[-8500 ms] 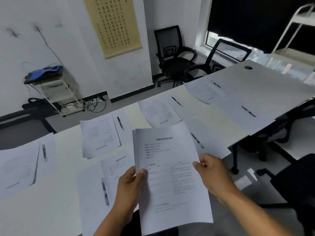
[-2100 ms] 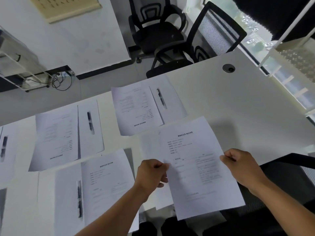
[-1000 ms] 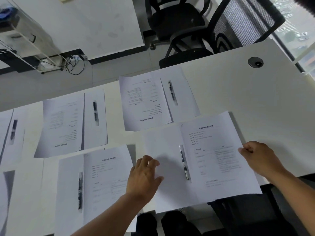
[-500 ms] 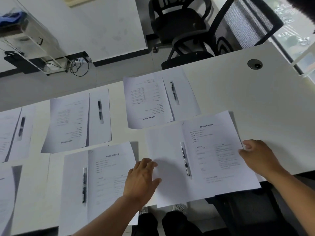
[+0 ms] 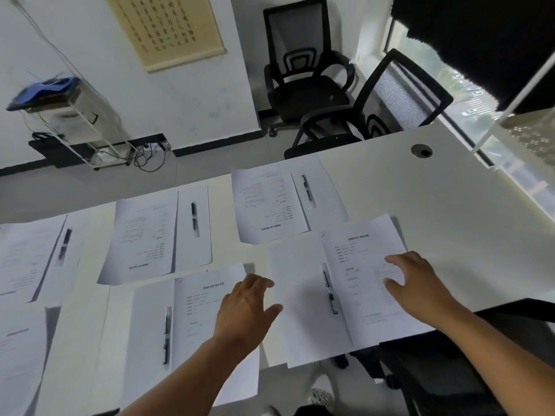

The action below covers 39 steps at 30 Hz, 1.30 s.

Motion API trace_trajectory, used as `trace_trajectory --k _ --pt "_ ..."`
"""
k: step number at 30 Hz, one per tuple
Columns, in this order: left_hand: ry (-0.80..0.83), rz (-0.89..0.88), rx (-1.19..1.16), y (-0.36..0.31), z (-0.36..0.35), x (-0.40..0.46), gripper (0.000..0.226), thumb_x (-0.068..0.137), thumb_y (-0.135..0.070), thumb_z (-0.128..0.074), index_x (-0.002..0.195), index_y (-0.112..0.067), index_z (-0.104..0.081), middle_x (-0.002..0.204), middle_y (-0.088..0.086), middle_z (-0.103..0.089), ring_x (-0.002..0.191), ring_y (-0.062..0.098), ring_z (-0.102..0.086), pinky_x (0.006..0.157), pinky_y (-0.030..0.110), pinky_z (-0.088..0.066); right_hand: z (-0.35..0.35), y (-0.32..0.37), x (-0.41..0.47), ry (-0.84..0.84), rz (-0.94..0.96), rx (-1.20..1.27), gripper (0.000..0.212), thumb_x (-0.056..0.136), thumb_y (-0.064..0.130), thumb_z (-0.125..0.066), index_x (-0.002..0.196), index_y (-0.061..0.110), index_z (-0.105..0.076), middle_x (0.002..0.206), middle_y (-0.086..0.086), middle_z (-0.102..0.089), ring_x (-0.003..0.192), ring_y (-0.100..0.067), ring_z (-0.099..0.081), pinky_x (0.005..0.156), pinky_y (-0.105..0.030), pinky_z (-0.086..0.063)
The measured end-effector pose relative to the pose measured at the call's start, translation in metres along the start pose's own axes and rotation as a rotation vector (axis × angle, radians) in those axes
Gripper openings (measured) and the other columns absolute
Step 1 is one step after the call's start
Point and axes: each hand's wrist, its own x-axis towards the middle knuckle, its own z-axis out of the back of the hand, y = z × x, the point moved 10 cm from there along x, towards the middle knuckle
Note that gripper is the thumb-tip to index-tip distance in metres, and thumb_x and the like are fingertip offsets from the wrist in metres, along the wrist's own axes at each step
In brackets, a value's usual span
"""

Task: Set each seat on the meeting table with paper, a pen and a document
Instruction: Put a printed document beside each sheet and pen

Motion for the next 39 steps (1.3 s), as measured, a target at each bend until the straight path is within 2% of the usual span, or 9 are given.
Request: trace_trajectory --k 4,8,14,19,29,35,39 --pt "-0.032 -0.056 -0.034 -0.011 0.019 -0.012 0.05 0.101 -0.051 -0.068 0.147 -0.034 -0.057 0.152 -0.014 -0.054 0.137 0.015 -0.056 0.112 0.036 -0.049 0.0 0.037 -0.03 -0.004 0.084 -0.055 0.056 0.107 0.03 -0.06 0.158 0.02 -0.042 0.157 0.005 -0.039 0.146 -0.015 -0.036 0.116 -0.026 -0.034" --pt "-0.01 -0.089 -0.069 -0.015 0.024 -0.033 0.05 0.102 -0.052 -0.067 0.147 -0.035 -0.056 0.153 -0.014 -0.052 0.131 0.015 -0.061 0.111 0.036 -0.051 -0.005 0.055 -0.064 -0.014 0.09 -0.07 0.057 0.107 0.031 -0.058 0.16 0.021 -0.04 0.157 0.007 -0.038 0.142 -0.013 -0.036 0.111 -0.021 -0.031" --pt "0.007 -0.14 -0.1 -0.024 0.032 -0.06 0.052 0.101 -0.052 -0.069 0.148 -0.037 -0.054 0.155 -0.014 -0.052 0.126 0.014 -0.065 0.108 0.033 -0.054 -0.01 0.06 -0.108 -0.004 0.08 -0.114 0.063 0.108 0.035 -0.056 0.164 0.022 -0.033 0.163 0.009 -0.032 0.15 -0.013 -0.029 0.122 -0.027 -0.029" --pt "0.008 -0.166 -0.097 -0.031 0.042 -0.067 0.055 0.1 -0.053 -0.07 0.15 -0.037 -0.052 0.156 -0.013 -0.051 0.125 0.014 -0.066 0.108 0.032 -0.055 -0.001 0.059 -0.122 -0.033 0.086 -0.156 0.065 0.107 0.036 -0.057 0.165 0.024 -0.031 0.164 0.009 -0.03 0.15 -0.015 -0.03 0.124 -0.031 -0.03" --pt "0.063 -0.097 -0.044 -0.024 0.035 -0.027 0.059 0.098 -0.054 -0.072 0.151 -0.038 -0.051 0.156 -0.013 -0.05 0.133 0.016 -0.062 0.111 0.037 -0.055 0.013 0.047 -0.065 0.01 0.094 -0.227 0.067 0.105 0.039 -0.058 0.164 0.025 -0.031 0.163 0.009 -0.031 0.149 -0.016 -0.032 0.121 -0.033 -0.034" --pt "0.187 -0.004 -0.002 -0.019 -0.012 0.007 0.066 0.098 -0.054 -0.071 0.156 -0.037 -0.046 0.159 -0.012 -0.046 0.135 0.018 -0.059 0.111 0.039 -0.054 -0.005 0.03 0.0 0.16 0.124 -0.276 0.069 0.105 0.039 -0.059 0.165 0.024 -0.029 0.163 0.007 -0.032 0.149 -0.018 -0.031 0.122 -0.035 -0.035" --pt "0.259 -0.011 0.034 -0.023 -0.049 0.015 0.073 0.098 -0.053 -0.07 0.162 -0.037 -0.038 0.165 -0.011 -0.039 0.14 0.02 -0.055 0.113 0.042 -0.051 -0.025 0.006 0.022 0.252 0.114 -0.281 0.071 0.105 0.04 -0.061 0.166 0.024 -0.028 0.163 0.005 -0.031 0.15 -0.02 -0.031 0.123 -0.037 -0.034"
